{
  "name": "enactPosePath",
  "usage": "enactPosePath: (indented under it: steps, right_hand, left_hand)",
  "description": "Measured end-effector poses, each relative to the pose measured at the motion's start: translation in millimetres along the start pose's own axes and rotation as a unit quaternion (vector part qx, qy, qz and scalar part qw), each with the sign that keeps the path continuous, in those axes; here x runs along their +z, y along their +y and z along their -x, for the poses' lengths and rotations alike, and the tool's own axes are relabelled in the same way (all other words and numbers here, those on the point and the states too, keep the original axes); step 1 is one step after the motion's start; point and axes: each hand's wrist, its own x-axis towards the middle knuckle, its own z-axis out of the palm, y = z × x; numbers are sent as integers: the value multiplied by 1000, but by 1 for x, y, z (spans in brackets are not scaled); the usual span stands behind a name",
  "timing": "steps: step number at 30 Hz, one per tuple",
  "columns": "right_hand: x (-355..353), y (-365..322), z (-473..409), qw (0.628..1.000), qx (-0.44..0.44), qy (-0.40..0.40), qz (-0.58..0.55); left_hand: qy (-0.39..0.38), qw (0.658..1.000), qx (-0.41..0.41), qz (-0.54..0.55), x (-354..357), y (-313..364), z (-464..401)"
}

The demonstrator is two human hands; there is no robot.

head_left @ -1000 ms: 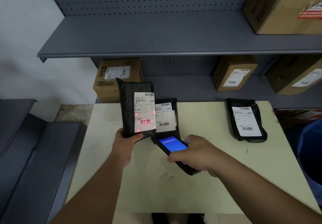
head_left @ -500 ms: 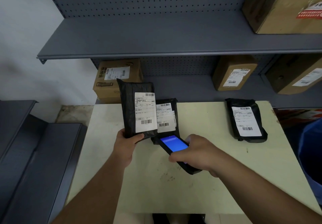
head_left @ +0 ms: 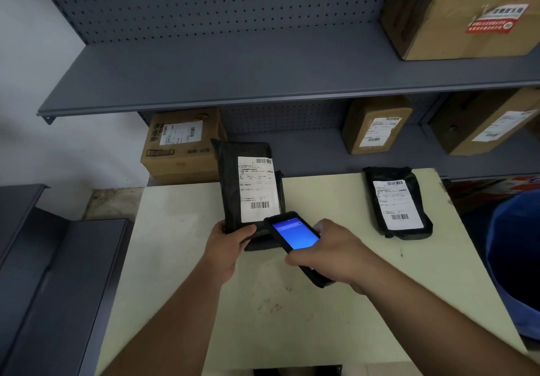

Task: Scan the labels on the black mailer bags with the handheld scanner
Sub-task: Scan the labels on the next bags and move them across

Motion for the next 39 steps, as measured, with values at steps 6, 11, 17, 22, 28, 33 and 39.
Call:
enactPosePath:
  steps: [6, 11, 17, 22, 28, 33, 39]
  right_hand:
    - [-22, 14, -3, 1000, 4, 17, -17]
    - [-45, 31, -6, 999, 12, 27, -30]
    - [-75, 57, -12, 998, 24, 45, -34]
    - [-92, 75, -18, 997, 33, 51, -44]
    - [-109, 94, -26, 996, 43, 54, -60]
    - [-123, 108, -30, 995, 47, 54, -69]
    - [-133, 121, -32, 994, 52, 55, -82]
  left_hand:
    - [-45, 999, -22, 15, 50, -3, 7]
    - [-62, 997, -34, -2, 90, -16, 3]
    - [-66, 995, -60, -32, 133, -40, -7]
    - [-55, 995, -79, -34, 162, -59, -10]
    - [-57, 992, -98, -57, 195, -76, -14]
    - [-54, 991, -113, -49, 219, -86, -16]
    - [-40, 989, -127, -61, 235, -105, -31]
